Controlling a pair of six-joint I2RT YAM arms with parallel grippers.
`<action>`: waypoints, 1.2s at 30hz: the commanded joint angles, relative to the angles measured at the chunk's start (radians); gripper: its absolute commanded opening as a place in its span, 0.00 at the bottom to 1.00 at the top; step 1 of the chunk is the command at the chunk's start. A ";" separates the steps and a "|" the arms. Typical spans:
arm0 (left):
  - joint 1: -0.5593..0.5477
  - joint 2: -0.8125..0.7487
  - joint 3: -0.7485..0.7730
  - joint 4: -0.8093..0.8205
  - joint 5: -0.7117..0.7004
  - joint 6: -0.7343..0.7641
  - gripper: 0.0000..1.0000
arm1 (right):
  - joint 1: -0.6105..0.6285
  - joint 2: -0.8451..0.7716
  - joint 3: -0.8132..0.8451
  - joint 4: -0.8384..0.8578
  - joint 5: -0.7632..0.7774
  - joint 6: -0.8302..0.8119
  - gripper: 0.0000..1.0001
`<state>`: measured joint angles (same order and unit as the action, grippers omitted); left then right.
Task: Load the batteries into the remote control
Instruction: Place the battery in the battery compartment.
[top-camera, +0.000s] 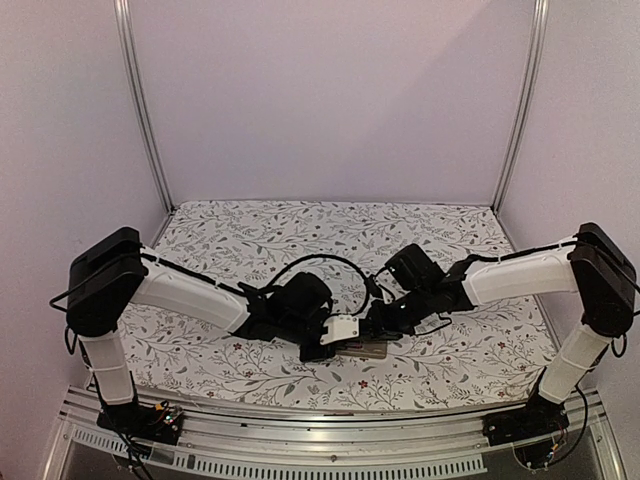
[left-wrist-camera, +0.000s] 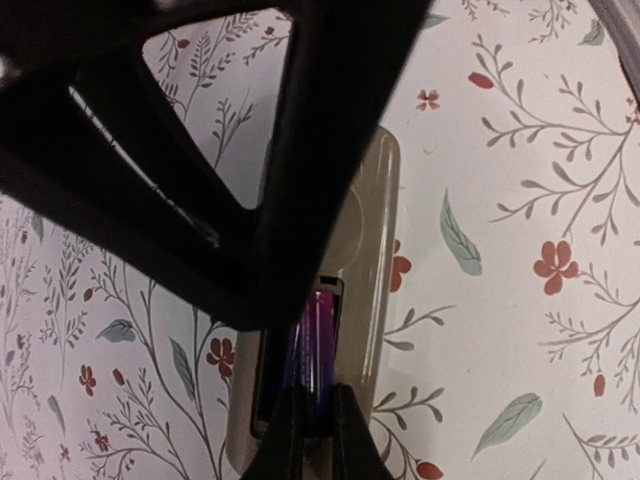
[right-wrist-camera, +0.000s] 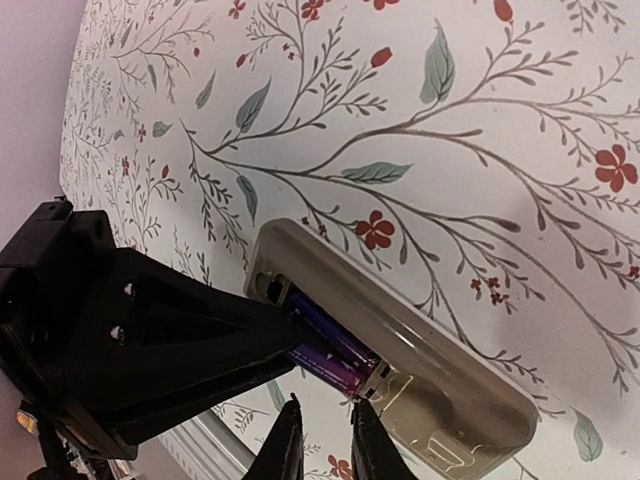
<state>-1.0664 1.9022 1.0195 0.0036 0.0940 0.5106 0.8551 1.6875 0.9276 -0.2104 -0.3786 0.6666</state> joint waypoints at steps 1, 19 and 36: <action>0.002 0.105 -0.073 -0.109 -0.082 -0.017 0.00 | -0.006 0.012 -0.042 0.023 0.045 0.031 0.17; 0.002 0.091 -0.090 -0.071 -0.088 -0.034 0.00 | -0.007 0.076 -0.075 0.117 -0.064 0.023 0.07; 0.005 0.072 -0.077 -0.081 -0.136 -0.033 0.11 | 0.041 0.111 -0.106 0.094 -0.034 0.042 0.03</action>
<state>-1.0744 1.8927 0.9829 0.0734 0.0673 0.4812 0.8513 1.7428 0.8680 -0.0830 -0.4248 0.6968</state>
